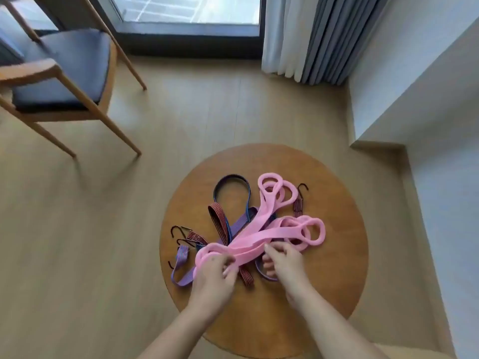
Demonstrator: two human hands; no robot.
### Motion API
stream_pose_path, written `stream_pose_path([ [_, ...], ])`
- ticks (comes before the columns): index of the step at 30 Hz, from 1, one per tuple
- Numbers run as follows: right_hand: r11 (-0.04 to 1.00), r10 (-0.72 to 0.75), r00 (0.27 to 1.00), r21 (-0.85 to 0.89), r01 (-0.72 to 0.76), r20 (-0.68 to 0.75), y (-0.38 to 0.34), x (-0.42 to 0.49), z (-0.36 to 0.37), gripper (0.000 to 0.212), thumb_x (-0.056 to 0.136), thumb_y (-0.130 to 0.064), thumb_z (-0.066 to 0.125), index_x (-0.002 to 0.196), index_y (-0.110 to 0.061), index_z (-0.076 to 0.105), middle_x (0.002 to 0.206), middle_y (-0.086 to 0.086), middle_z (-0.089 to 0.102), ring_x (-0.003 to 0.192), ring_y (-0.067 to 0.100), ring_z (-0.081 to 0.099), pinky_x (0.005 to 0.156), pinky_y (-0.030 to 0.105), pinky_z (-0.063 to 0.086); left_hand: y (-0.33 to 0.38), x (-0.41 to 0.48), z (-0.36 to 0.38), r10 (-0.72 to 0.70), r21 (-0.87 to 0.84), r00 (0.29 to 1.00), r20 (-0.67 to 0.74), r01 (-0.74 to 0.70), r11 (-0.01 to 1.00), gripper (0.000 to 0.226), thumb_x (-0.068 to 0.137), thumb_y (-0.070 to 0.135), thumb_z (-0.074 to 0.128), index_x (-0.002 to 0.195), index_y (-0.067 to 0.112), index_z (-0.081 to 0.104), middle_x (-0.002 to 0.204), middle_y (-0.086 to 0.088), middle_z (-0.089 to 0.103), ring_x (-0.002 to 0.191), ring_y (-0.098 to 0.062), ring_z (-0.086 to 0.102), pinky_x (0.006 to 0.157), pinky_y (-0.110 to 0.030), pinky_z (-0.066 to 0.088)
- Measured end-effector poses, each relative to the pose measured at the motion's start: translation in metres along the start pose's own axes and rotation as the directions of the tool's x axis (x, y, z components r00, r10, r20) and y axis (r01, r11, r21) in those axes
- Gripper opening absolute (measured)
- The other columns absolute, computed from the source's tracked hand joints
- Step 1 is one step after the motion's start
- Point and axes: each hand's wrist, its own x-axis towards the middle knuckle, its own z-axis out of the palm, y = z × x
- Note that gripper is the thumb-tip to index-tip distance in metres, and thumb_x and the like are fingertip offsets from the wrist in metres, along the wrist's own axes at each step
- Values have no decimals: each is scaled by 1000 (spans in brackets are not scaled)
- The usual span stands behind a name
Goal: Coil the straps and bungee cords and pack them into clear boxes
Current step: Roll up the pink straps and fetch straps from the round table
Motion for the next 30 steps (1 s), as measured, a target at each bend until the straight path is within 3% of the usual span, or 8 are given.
stream_pose_path([
  [3, 987, 92, 990, 142, -76, -103, -8, 33, 2, 23, 92, -25, 70, 88, -3, 68, 70, 8, 66, 56, 17, 58, 45, 26, 47, 12, 25, 17, 65, 91, 997, -30, -62, 994, 28, 92, 19, 65, 119, 20, 72, 117, 6, 65, 116, -13, 55, 98, -26, 42],
  [7, 940, 248, 957, 277, -201, -149, -16, 54, 1, 17, 90, -18, 68, 84, -2, 68, 64, 9, 64, 46, 15, 52, 41, 25, 43, 21, 35, 25, 9, 139, 1000, 24, -12, 990, 35, 94, 22, 63, 129, 24, 65, 130, 5, 60, 125, -16, 50, 99, -20, 33],
  [10, 935, 265, 954, 280, -218, -142, -20, 54, -7, 11, 90, -11, 65, 86, -1, 68, 63, 8, 60, 46, 15, 50, 41, 25, 42, 30, 39, 26, -60, 107, 998, 32, 56, 993, 37, 94, 25, 63, 131, 26, 64, 131, 4, 61, 124, -18, 54, 104, -34, 43],
  [16, 892, 334, 941, 342, -297, -55, -13, 44, -12, 13, 88, -17, 73, 88, -6, 66, 67, 7, 59, 49, 17, 50, 42, 24, 42, 44, 52, 29, -19, 247, 994, 106, -8, 969, 47, 98, 31, 60, 144, 24, 55, 146, 2, 55, 137, -21, 44, 109, -33, 34],
  [20, 914, 234, 971, 350, -204, -46, -22, 35, -10, 7, 90, -8, 65, 84, -6, 67, 62, 6, 54, 46, 13, 44, 41, 23, 36, 46, 52, 26, -30, 240, 986, 163, -10, 971, 53, 98, 31, 60, 149, 24, 50, 151, -1, 53, 140, -23, 44, 111, -35, 35],
  [25, 941, -7, 998, 338, -16, 66, -31, -6, -8, 8, 89, -5, 62, 81, -5, 65, 69, 8, 60, 50, 13, 49, 41, 24, 35, 43, 41, 14, 111, 143, 982, 156, -133, 981, 64, 97, 22, 62, 157, 28, 39, 159, 5, 42, 149, -17, 32, 119, -35, 28],
  [30, 962, 26, 999, 272, -30, 19, -14, -25, -9, 10, 92, -11, 64, 83, -7, 65, 71, 7, 61, 50, 12, 49, 43, 22, 34, 40, 56, 12, 186, 230, 951, 246, -243, 942, 51, 101, 22, 56, 151, 18, 47, 152, -2, 52, 142, -21, 43, 114, -31, 31],
])
